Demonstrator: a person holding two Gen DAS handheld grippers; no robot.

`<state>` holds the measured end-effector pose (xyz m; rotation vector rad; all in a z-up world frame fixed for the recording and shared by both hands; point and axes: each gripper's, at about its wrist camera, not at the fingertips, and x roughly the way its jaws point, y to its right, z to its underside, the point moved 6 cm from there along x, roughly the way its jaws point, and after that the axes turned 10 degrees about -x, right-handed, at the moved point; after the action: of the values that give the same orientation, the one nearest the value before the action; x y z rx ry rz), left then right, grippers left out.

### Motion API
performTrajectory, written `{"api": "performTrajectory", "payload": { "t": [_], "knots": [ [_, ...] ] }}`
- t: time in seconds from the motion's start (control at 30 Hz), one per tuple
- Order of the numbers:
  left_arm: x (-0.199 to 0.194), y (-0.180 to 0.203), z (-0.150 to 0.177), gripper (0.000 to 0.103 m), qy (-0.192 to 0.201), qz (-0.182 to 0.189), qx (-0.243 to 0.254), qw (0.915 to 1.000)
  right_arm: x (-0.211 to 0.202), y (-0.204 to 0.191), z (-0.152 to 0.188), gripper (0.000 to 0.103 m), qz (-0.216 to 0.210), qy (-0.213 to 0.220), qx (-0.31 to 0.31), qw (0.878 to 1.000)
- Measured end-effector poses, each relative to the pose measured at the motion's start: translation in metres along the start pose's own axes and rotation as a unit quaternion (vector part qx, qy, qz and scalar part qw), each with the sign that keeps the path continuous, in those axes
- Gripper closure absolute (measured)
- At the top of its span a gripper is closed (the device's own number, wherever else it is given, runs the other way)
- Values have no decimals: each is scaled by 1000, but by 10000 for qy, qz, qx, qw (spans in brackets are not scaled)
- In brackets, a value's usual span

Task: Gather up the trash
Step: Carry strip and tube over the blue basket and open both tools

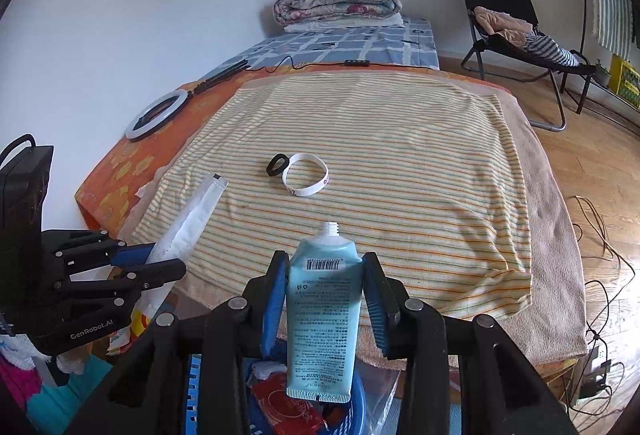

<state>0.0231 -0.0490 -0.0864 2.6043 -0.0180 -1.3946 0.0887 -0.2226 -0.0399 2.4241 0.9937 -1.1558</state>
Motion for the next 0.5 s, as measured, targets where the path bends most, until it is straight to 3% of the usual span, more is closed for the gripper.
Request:
{"api": "performTrajectory", "payload": {
  "t": [0.5],
  "knots": [
    [23,20,48,85,-301,111,126,9994,18,-13,58,65,-277,-462,243,9983]
  ]
}}
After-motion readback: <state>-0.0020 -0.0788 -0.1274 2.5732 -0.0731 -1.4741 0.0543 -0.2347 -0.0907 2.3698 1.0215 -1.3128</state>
